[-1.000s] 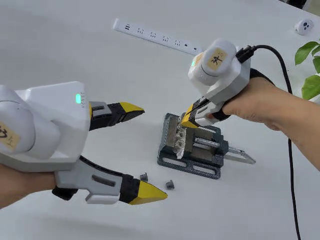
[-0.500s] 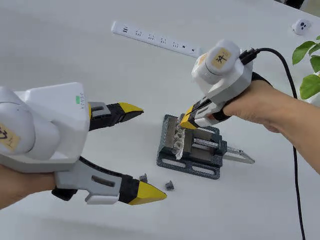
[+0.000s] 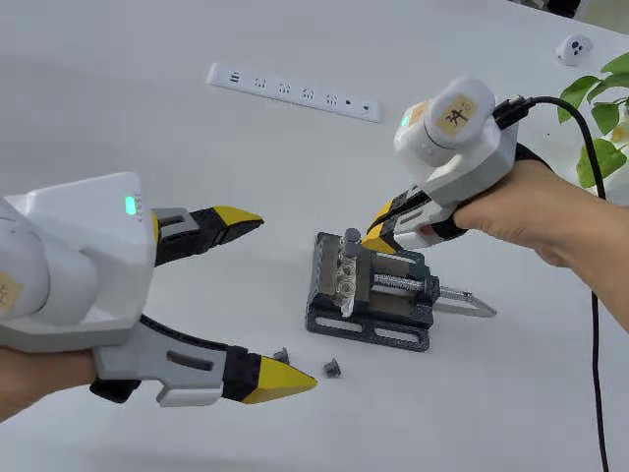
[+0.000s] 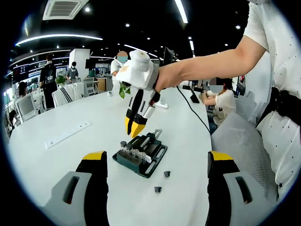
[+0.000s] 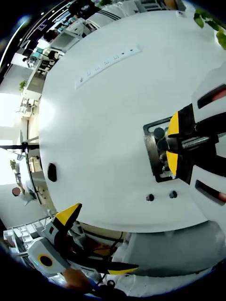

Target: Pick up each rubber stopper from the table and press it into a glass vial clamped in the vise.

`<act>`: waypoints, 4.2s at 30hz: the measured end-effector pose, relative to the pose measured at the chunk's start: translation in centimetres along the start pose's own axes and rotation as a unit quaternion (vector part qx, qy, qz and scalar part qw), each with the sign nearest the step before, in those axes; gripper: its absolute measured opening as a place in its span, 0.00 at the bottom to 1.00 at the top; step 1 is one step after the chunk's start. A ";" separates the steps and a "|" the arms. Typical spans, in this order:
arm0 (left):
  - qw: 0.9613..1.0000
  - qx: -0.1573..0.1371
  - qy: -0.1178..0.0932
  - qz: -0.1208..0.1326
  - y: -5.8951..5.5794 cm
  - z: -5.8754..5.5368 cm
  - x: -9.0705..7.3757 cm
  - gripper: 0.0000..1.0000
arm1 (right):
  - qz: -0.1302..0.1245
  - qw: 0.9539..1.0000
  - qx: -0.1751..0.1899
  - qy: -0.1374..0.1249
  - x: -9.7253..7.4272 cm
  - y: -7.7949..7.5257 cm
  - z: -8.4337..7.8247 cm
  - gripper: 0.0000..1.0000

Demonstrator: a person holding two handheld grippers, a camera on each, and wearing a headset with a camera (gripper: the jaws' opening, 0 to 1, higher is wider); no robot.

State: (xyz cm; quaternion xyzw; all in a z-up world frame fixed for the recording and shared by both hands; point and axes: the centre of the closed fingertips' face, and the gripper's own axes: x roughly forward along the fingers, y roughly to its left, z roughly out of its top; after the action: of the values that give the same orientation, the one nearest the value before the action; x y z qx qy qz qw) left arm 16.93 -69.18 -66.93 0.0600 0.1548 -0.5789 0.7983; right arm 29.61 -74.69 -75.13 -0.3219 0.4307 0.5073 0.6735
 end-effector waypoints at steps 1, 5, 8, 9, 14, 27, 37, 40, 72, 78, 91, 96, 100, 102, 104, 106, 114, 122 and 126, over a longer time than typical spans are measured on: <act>1.000 0.001 0.000 0.002 0.0 0.1 -0.1 0.87 | -0.002 1.000 0.003 -0.006 -0.3 0.0 -0.1 0.08; 1.000 0.005 0.004 0.006 0.0 0.2 -0.1 0.88 | -0.007 1.000 0.013 -0.023 -1.3 0.2 -0.3 0.12; 1.000 0.009 0.008 0.008 -0.1 0.3 -0.2 0.88 | -0.016 0.999 0.014 -0.035 -2.1 0.3 -0.6 0.16; 1.000 0.009 0.008 0.009 -0.1 0.4 -0.2 0.89 | -0.017 0.999 0.016 -0.038 -2.2 0.3 -0.6 0.17; 1.000 0.012 0.015 0.014 0.0 0.2 -0.5 0.91 | -0.024 0.997 0.032 -0.069 -3.5 0.7 -0.7 0.24; 0.999 0.015 0.029 0.019 -0.7 0.1 -0.7 0.95 | -0.021 0.989 0.057 -0.134 -5.7 3.2 -2.8 0.37; 0.999 0.014 0.037 0.016 -1.0 -0.4 -0.6 0.98 | 0.009 0.981 0.066 -0.185 -5.4 7.0 -4.7 0.49; 0.999 0.012 0.038 0.015 -1.0 -0.5 -0.7 0.99 | 0.017 0.978 0.067 -0.198 -5.2 8.1 -5.1 0.52; 0.998 -0.006 0.056 0.013 -1.1 -1.8 -0.5 0.97 | 0.112 0.968 0.016 -0.224 3.2 11.7 -5.7 0.25; 0.998 -0.008 0.062 0.012 -1.0 -2.1 -0.3 0.97 | 0.132 0.971 -0.029 -0.198 4.7 11.8 -5.5 0.22; 0.998 -0.015 0.066 0.016 -0.6 -2.6 -0.2 0.97 | 0.166 0.968 -0.081 -0.168 6.1 12.1 -5.6 0.15; 0.997 -0.017 0.067 0.017 -0.5 -2.7 -0.2 0.96 | 0.172 0.968 -0.089 -0.160 6.4 12.1 -5.9 0.13; 0.997 -0.017 0.067 0.018 -0.5 -2.7 -0.2 0.96 | 0.170 0.968 -0.088 -0.160 6.5 12.0 -6.0 0.10; 0.997 -0.017 0.067 0.018 -0.5 -2.8 -0.2 0.96 | 0.171 0.968 -0.087 -0.162 6.6 12.0 -6.0 0.09; 0.997 -0.017 0.067 0.017 -0.5 -2.8 -0.1 0.96 | 0.170 0.968 -0.087 -0.163 6.6 12.0 -6.0 0.09; 0.997 -0.017 0.068 0.017 -0.6 -2.8 -0.1 0.96 | 0.169 0.968 -0.086 -0.162 6.7 11.9 -6.0 0.07; 0.998 -0.016 0.066 0.016 -0.7 -2.6 0.1 0.95 | 0.165 0.970 -0.075 -0.164 6.6 12.0 -6.0 0.07; 0.998 -0.014 0.058 0.012 -0.9 -2.0 0.5 0.91 | 0.137 0.970 -0.053 -0.197 4.0 11.7 -5.1 0.06; 0.999 -0.009 0.046 0.007 -1.2 -1.0 0.9 0.87 | 0.109 0.965 -0.042 -0.235 0.9 11.5 -3.8 0.06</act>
State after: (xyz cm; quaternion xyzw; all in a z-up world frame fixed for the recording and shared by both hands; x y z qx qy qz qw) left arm 15.87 -70.14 -68.08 0.0804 0.1956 -0.5690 0.7947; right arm 17.64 -74.48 -77.49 -0.1725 0.2714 0.6567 0.6822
